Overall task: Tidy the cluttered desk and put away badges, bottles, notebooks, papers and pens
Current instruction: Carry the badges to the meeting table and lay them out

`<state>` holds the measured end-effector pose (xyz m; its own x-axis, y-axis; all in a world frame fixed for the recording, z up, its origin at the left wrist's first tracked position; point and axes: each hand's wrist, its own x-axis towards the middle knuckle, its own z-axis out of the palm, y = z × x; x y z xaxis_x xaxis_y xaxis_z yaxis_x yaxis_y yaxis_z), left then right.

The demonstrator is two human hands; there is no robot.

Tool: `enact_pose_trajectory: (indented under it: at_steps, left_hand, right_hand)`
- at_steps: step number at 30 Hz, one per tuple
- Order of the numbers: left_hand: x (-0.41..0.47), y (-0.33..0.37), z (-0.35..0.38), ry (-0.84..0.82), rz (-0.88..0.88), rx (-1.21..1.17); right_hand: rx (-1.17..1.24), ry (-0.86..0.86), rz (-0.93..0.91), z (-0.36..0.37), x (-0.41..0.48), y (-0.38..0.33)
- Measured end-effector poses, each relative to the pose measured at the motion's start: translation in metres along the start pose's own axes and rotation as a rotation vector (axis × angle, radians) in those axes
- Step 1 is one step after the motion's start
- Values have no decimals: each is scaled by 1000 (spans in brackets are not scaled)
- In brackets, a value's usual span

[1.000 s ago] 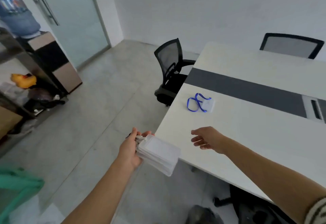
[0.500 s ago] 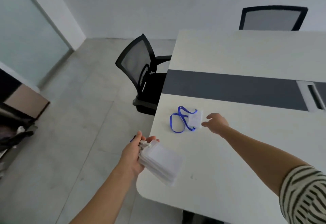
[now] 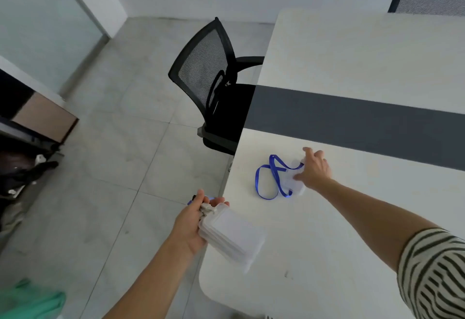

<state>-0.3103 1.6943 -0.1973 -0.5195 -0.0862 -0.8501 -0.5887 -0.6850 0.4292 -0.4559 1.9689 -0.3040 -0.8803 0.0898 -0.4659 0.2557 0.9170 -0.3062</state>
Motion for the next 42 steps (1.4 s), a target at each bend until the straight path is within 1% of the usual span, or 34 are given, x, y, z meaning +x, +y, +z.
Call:
enact_pose_trajectory:
  at_steps: [2,4,6,7,9,13,15,16,18,23,25,28,30,33,37,42]
  left_hand:
    - [1,1,-1,-22,-8,-6]
    - [2,2,-5,-43,-17,-23]
    - [-1,2,-14,-55,-19,-33]
    - [-5,2,-22,-56,-14,-28]
    - [-12,2,-37,-65,-17,-31]
    - [-34,12,-86,-92,0,-37]
    - [-48,24,-126,-110,42,-55]
    - [-48,27,-131,-117,43,-66]
    - [-65,41,-168,-113,76,-77]
    - [-104,77,-267,-75,154,-147]
    - [-113,86,-299,-65,185,-183]
    - [-121,98,-337,-41,209,-242]
    - [-122,107,-355,-30,223,-283]
    - [-125,123,-379,7,224,-334]
    - [-120,153,-410,24,232,-395]
    - [-91,211,-446,39,259,-379]
  right_hand:
    - [226,91,5,-7,-1,-7]
    - [398,138,-29,-20,-9,-23]
    - [474,140,-103,-36,-23,-47]
    - [461,136,-147,-43,-33,-62]
    - [371,87,-197,-54,-49,-92]
    - [140,-146,-249,-59,-91,-153]
    - [-54,-269,-283,-48,-121,-188]
    - [-177,-296,-286,-46,-127,-192]
    - [-392,-295,-344,-29,-155,-226]
    - [-775,-267,-554,10,-222,-345]
    - [-902,-251,-621,24,-245,-389]
    - [-1029,-220,-671,42,-277,-444]
    - [-1090,-228,-695,54,-290,-475]
    - [-1074,-236,-710,75,-293,-516]
    - [-929,-236,-737,104,-275,-568]
    - [-742,-225,-800,141,-246,-644]
